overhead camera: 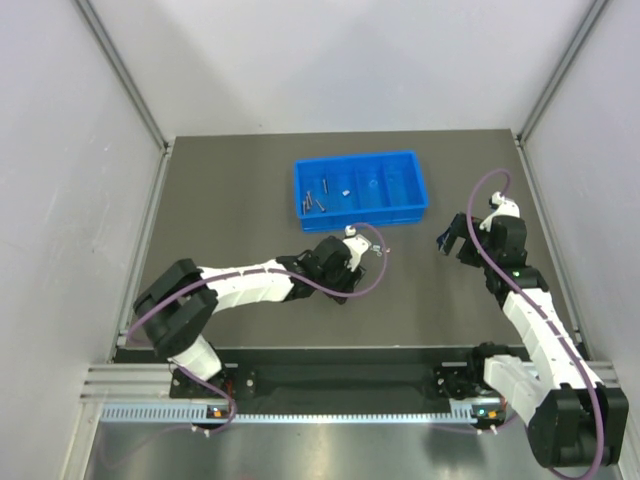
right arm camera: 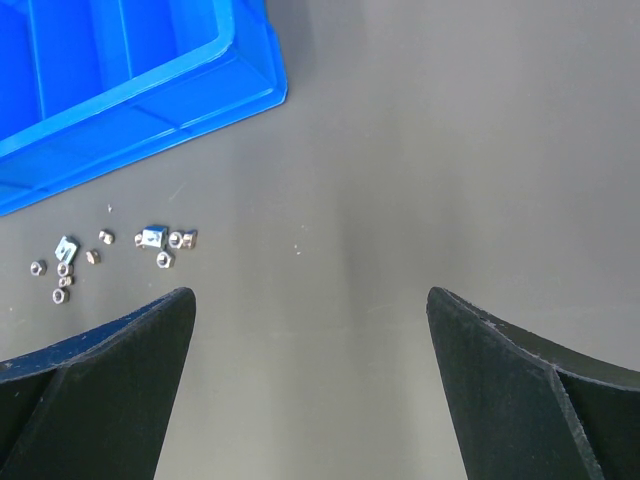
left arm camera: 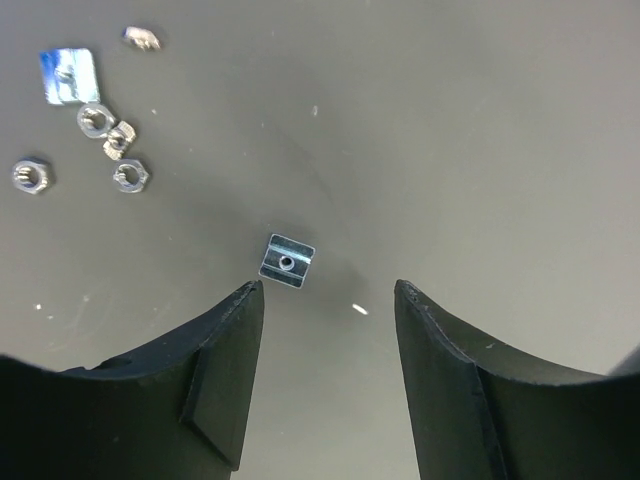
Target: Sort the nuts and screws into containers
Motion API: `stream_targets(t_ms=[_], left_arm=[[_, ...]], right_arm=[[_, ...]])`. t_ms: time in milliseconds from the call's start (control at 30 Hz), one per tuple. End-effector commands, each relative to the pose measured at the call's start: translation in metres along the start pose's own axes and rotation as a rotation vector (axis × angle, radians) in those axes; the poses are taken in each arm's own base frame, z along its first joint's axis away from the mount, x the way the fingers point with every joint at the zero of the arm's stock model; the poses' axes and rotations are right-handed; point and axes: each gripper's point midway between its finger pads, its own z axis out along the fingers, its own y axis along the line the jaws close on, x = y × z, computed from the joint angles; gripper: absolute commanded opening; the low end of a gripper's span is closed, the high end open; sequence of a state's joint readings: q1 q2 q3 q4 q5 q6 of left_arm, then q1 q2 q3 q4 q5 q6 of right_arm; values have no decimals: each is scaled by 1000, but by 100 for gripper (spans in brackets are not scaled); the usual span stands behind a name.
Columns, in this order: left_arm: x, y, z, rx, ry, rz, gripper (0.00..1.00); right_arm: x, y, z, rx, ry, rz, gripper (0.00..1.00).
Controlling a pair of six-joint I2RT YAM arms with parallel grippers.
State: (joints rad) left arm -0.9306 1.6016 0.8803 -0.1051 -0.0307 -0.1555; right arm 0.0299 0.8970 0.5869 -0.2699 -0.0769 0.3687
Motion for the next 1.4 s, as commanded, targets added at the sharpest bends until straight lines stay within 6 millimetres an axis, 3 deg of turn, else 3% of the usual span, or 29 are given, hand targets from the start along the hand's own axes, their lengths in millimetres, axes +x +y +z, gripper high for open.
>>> stream_targets(t_ms=[0,367,533,633,733,767,867,967,1233,1367], left_arm=[[-18,-3,7,26,-69,29,59],[-5,19,21,-9,-25,2,59],[-3,0,25,109,-1,28,58],[8,-1,30,120,45,39,56],[14,2,34,106,69,36,51],[19,3,35,101,89,32,43],[25,6,34,80,119,23,36],[30,9,33,66,141,27,37],[25,9,28,65,138,27,55],[27,10,27,47,157,-3,56]], right_arm=[[-9,6,-2,-22,-42,-6,100],[-8,5,2,-20,-30,-3,100],[-8,6,3,-21,-26,-2,100],[-8,5,4,-15,-24,-2,99],[-9,5,4,-17,-28,-4,100],[-9,5,4,-15,-27,-3,100],[-9,5,5,-16,-25,-2,100],[-8,5,5,-15,-24,-2,100],[-10,5,3,-12,-28,-6,100],[-9,4,4,-11,-25,-6,100]])
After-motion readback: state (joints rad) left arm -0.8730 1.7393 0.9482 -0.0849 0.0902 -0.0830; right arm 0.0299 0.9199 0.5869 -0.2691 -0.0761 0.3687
